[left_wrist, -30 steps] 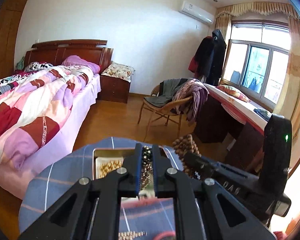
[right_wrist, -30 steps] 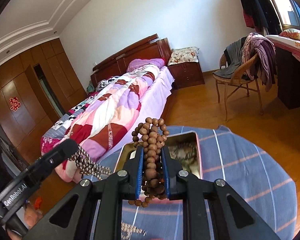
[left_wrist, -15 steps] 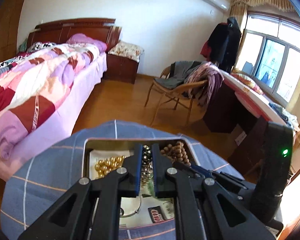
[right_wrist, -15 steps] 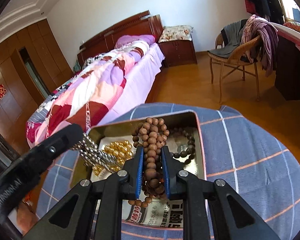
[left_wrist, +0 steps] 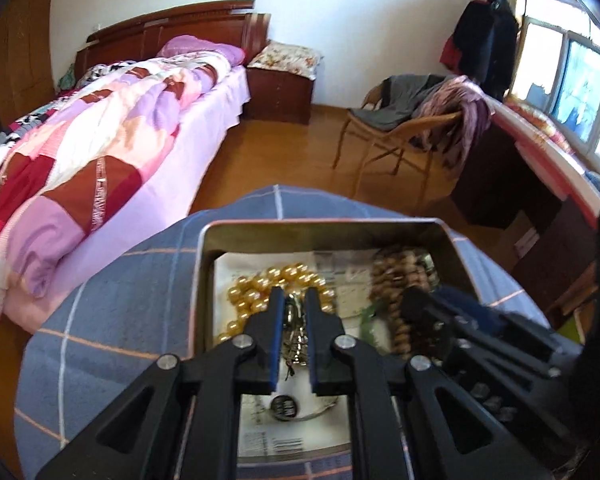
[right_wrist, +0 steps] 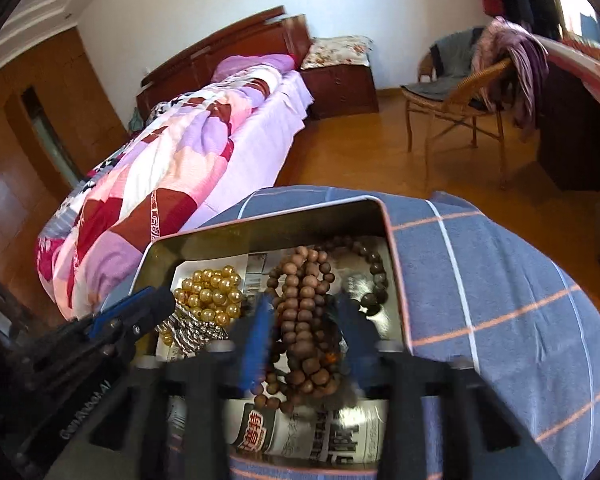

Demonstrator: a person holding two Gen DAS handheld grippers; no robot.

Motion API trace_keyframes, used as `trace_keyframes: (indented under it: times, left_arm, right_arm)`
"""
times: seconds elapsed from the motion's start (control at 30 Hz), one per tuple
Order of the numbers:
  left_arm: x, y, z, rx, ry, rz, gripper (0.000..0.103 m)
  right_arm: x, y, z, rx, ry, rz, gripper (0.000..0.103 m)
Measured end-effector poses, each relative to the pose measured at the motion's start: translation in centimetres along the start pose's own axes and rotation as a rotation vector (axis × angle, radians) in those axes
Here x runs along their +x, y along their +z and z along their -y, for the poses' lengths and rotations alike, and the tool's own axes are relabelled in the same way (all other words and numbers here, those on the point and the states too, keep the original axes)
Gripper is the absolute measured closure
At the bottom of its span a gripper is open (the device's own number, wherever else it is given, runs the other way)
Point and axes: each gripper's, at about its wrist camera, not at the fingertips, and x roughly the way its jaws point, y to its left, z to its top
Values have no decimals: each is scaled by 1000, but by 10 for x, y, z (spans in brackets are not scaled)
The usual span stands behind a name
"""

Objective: Organize jewelry
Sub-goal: 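Carry both strands into the pink tin and open both tools, then withdraw both tools from the tin over the table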

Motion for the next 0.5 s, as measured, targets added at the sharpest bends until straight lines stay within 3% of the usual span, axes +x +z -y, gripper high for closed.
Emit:
trace_keyframes:
  times: [0.07, 0.13, 0.23, 0.5]
  left_arm:
    - [-6, -1, -3, -17, 40, 1, 46]
    - [-12, -1, -12, -51, 56, 17, 25]
    - [-27, -4, -16, -74, 38, 36, 24]
    - [-64, -30, -11, -6, 136, 61, 12]
  right_arm:
    - [-11, 1, 7, 45, 36, 22, 46]
    - [-23, 2, 10, 63, 32, 39, 45]
    - [-38, -2, 9, 69, 17, 51, 45]
    - [-83, -31, -5, 51, -58, 58, 45]
